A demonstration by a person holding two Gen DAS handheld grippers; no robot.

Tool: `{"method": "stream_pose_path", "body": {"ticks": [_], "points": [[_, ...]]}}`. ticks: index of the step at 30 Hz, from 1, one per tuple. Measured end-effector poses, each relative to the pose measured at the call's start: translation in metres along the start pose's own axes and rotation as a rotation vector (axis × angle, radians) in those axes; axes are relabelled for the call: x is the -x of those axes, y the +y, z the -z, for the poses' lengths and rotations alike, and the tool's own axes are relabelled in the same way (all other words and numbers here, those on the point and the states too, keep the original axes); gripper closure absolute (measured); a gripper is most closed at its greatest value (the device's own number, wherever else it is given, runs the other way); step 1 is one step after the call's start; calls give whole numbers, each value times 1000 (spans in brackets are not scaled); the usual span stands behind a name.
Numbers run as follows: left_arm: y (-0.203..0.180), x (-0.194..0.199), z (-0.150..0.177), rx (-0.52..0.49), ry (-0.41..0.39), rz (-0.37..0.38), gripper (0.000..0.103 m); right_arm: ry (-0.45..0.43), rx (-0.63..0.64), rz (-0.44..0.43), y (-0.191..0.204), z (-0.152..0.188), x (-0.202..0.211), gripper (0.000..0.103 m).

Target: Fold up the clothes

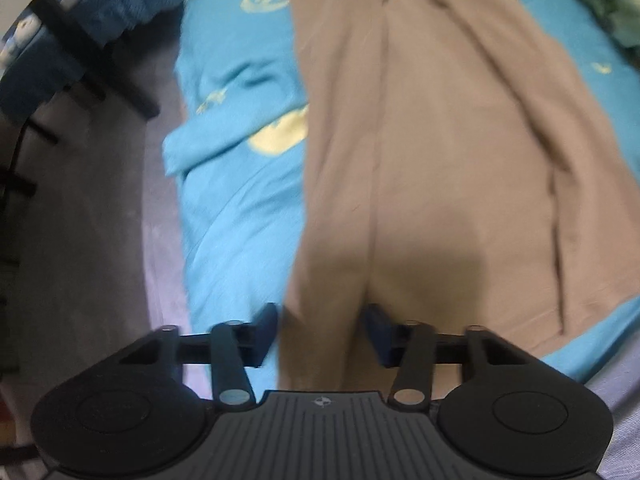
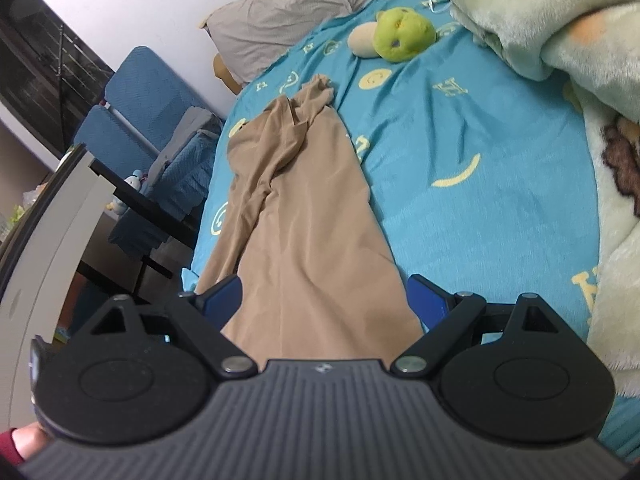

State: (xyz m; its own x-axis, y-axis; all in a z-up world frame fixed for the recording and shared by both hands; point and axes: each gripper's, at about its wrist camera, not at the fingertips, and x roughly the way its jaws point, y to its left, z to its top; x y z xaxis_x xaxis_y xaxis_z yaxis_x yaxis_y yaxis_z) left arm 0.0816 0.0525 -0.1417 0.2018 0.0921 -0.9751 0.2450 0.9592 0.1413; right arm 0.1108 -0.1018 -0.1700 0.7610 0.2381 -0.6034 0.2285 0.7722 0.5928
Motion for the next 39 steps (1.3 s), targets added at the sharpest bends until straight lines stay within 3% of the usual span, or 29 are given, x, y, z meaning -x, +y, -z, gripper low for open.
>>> {"method": "stream_pose_path", "body": {"ticks": [2, 4, 10, 13, 15, 20, 23, 26, 29, 31, 35, 39], "points": [[3, 3, 3, 12, 5, 12, 94, 11, -16, -3, -2, 0, -1, 13], [0, 15, 6, 1, -37, 42, 99, 21, -28, -6, -4, 0, -3, 13], [-31, 81, 23, -71, -233, 145, 100, 27, -38, -3, -6, 0, -3, 13], [-57, 107, 31, -115, -293, 213, 102, 34, -44, 6, -8, 0, -5, 13], [-75, 110, 34, -140, -317, 240, 102, 41, -49, 8, -10, -1, -6, 13], [-105, 76, 32, -79, -303, 325, 102, 55, -66, 17, -14, 0, -7, 13], [-115, 56, 34, -90, -274, 315, 102, 67, -70, 15, -16, 1, -9, 13], [-101, 60, 35, -36, -309, 370, 102, 56, -61, -10, -14, 3, -7, 13], [-74, 75, 41, 61, -430, 468, 102, 9, -27, -84, -6, 5, -2, 14], [-58, 87, 53, 115, -512, 535, 102, 4, -17, -133, 1, 3, -5, 26], [-37, 101, 64, 187, -610, 619, 102, 79, -96, -200, 14, -14, -35, 32], [-32, 102, 65, 191, -638, 638, 102, 117, -173, -243, 28, -35, -88, 38]]}}
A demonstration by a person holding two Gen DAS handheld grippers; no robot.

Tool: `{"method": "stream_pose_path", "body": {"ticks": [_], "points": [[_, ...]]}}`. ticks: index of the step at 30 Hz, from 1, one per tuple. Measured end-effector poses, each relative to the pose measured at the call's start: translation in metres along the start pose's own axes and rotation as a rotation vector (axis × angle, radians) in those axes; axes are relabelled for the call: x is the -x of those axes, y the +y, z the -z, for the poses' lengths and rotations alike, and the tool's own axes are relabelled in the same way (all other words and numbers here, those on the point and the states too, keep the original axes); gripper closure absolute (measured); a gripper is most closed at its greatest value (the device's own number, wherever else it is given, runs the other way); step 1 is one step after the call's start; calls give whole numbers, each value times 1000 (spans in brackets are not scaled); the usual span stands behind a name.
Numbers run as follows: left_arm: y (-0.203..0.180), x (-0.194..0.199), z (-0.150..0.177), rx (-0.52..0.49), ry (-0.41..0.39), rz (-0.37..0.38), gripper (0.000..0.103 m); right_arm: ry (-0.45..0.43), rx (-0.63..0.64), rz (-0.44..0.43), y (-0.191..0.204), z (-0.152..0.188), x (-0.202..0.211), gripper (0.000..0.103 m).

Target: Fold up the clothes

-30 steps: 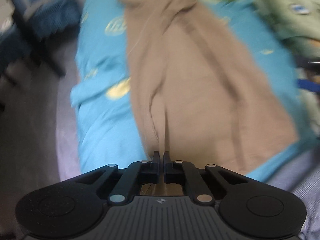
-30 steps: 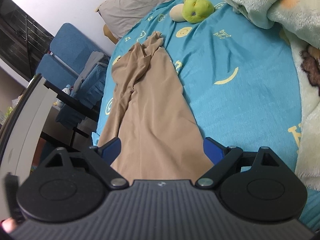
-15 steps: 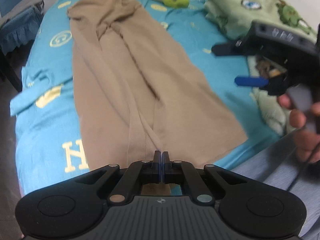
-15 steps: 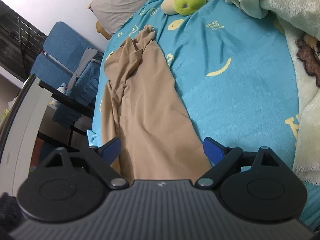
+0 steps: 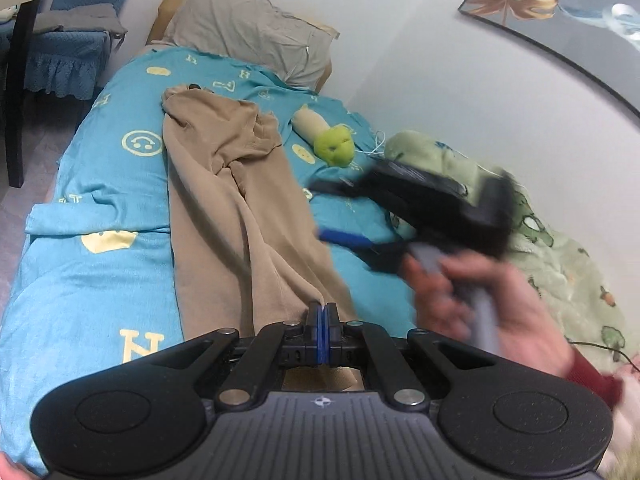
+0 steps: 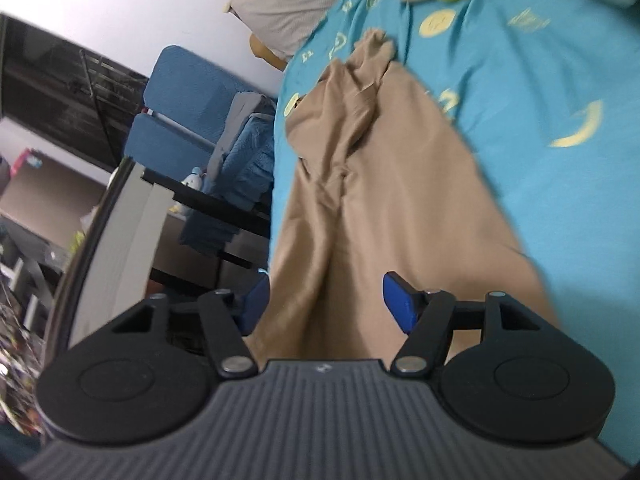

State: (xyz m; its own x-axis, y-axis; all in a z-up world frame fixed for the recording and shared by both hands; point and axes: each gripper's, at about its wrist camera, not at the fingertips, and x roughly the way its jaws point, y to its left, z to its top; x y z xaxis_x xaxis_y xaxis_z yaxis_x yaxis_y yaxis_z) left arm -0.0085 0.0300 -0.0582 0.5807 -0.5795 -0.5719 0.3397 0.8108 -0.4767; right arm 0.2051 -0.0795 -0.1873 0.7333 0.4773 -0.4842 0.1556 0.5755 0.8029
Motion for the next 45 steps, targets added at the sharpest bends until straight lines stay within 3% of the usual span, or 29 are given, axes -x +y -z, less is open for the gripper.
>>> {"method": "stream_pose_path", "body": {"ticks": [9, 12, 14, 16, 19, 22, 27, 30, 32, 36, 37, 39, 41, 42, 45], "points": [[2, -10, 14, -93, 60, -42, 102, 61, 4, 15, -2, -25, -141, 45], [1, -25, 18, -133, 122, -83, 102, 90, 82, 22, -3, -25, -172, 57], [0, -36, 20, -158, 165, -101, 102, 87, 134, 11, -2, -26, -180, 82], [-2, -48, 23, -185, 208, -106, 102, 71, 132, 3, -4, -29, -177, 94], [-3, -62, 26, -216, 265, -108, 102, 6, 163, 7, 2, -34, -159, 95], [-2, -78, 32, -230, 339, -137, 102, -47, 256, 87, 11, -40, -146, 95], [11, -91, 35, -192, 421, -145, 99, -21, 327, 156, 10, -41, -149, 92], [16, -83, 31, -156, 389, -127, 77, -7, 312, 168, 13, -38, -139, 92], [19, -72, 28, -139, 336, -116, 53, -5, 325, 175, 21, -35, -122, 92], [27, -48, 20, -80, 214, -114, 30, -23, 385, 222, 41, -25, -71, 91], [31, -44, 18, -52, 183, -116, 25, -28, 400, 233, 46, -23, -58, 90], [41, -39, 16, 1, 146, -155, 22, -39, 418, 242, 52, -14, -25, 73], [50, -37, 14, 52, 123, -215, 20, -64, 422, 253, 52, 0, 12, 21], [54, -40, 11, 75, 124, -240, 20, -78, 421, 255, 50, 7, 29, 13], [71, -51, 2, 142, 145, -310, 19, -84, 381, 256, 35, 26, 68, 12]]}}
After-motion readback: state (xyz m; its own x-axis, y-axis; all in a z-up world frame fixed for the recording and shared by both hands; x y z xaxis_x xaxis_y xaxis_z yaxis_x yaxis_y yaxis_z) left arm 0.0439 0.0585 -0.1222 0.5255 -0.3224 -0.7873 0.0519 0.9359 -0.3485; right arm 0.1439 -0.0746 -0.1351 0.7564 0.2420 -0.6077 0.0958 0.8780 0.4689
